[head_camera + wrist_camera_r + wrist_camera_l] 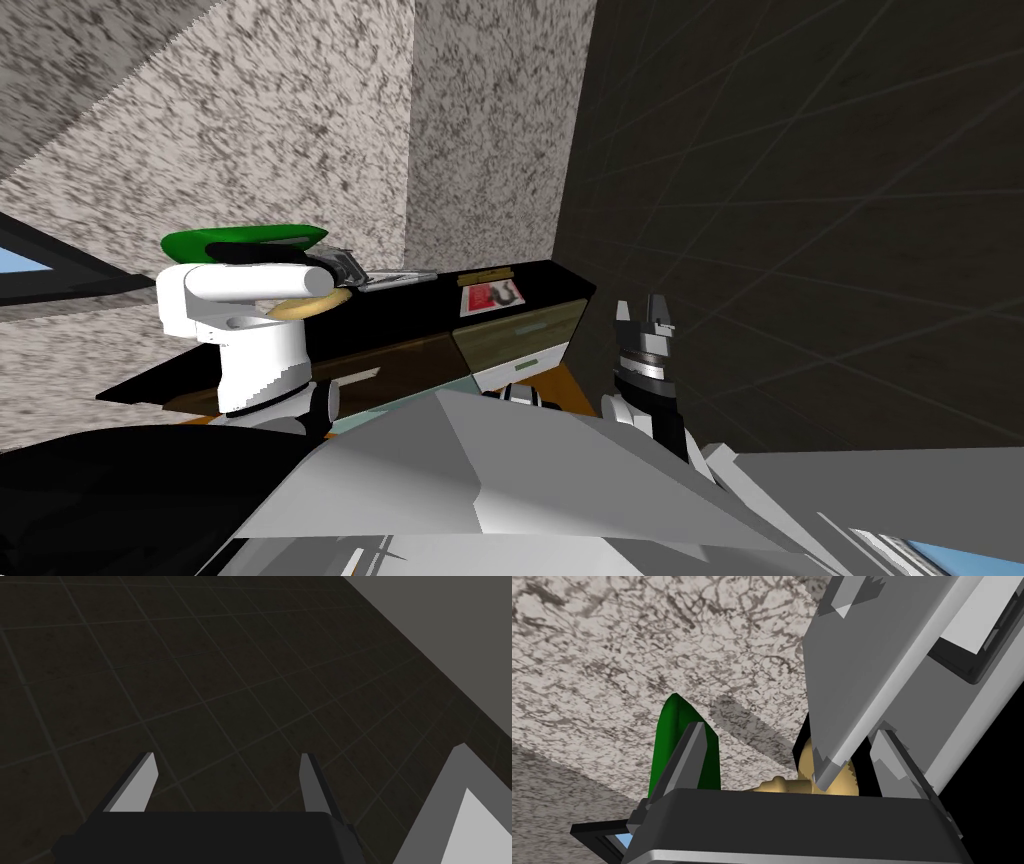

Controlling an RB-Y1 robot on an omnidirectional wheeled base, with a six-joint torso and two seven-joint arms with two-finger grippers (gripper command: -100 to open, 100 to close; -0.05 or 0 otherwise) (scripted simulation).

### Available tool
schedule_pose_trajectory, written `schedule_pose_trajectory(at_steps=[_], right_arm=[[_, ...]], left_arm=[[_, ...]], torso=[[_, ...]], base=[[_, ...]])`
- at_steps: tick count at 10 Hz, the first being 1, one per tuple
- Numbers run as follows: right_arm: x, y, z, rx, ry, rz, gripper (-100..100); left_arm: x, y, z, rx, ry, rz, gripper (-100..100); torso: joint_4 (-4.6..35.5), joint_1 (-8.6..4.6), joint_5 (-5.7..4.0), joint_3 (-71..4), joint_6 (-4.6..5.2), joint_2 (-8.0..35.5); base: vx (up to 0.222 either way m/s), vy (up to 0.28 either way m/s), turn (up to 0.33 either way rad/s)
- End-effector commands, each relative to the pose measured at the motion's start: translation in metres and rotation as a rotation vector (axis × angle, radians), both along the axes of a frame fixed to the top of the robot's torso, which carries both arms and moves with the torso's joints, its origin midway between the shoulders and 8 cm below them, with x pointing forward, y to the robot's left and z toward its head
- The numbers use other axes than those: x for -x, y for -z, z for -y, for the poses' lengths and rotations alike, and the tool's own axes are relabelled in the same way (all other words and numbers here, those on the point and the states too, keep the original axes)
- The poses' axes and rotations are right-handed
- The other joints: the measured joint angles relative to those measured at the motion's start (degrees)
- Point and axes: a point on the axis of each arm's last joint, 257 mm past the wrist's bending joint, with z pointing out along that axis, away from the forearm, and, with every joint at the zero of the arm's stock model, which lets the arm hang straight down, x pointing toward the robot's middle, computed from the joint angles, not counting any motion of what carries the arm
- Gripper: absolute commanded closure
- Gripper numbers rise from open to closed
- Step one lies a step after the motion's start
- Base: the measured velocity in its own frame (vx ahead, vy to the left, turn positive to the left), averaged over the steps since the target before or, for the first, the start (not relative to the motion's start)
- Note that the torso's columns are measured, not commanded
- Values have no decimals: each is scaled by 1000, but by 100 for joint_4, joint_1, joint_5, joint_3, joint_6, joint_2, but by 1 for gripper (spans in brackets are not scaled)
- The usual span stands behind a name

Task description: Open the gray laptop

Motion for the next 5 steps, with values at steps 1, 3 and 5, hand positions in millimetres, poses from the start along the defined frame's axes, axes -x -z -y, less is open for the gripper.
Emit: schedule_pose_trajectory(at_steps=[1, 3, 5], right_arm=[[0, 0, 0, 0, 0, 0, 0], [0, 0, 0, 0, 0, 0, 0], [0, 0, 0, 0, 0, 0, 0]], left_arm=[[0, 0, 0, 0, 0, 0, 0], [0, 2, 0, 3, -1, -4, 0], [0, 4, -1, 6, -2, -8, 0]], torso=[[0, -1, -1, 0, 0, 0], [4, -9, -11, -4, 5, -3], [4, -16, -14, -4, 5, -3]], base=[[0, 0, 0], [0, 0, 0], [0, 0, 0]])
